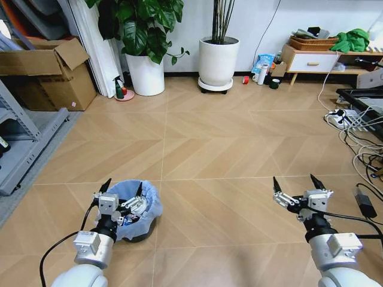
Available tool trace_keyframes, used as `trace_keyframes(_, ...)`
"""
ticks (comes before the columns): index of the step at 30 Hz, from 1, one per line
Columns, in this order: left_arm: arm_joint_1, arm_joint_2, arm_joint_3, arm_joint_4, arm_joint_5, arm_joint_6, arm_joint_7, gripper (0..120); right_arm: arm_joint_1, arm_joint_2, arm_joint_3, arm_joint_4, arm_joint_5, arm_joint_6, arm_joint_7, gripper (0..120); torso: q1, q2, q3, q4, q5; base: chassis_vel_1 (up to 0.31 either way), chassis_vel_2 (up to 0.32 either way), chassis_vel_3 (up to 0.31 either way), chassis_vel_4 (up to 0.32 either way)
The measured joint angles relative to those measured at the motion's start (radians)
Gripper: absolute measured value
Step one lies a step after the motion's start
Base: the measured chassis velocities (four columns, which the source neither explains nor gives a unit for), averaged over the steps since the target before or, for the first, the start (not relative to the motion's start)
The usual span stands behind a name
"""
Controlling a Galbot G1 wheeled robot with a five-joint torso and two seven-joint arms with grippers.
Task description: Pick up the trash bin and place the garbage on the floor into it.
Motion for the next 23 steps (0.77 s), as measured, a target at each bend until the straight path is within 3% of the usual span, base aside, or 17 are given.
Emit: trace_keyframes(23, 0.013, -0.017, -0.026, -0.002, 0.007, 0.011, -0.019, 100, 0.006, 0.007, -0.015, -0.007, -0.002, 0.010, 0.029, 100, 0.000, 0.000, 0.000, 0.0000, -0.0001, 0.000, 0.000, 0.000, 0.000)
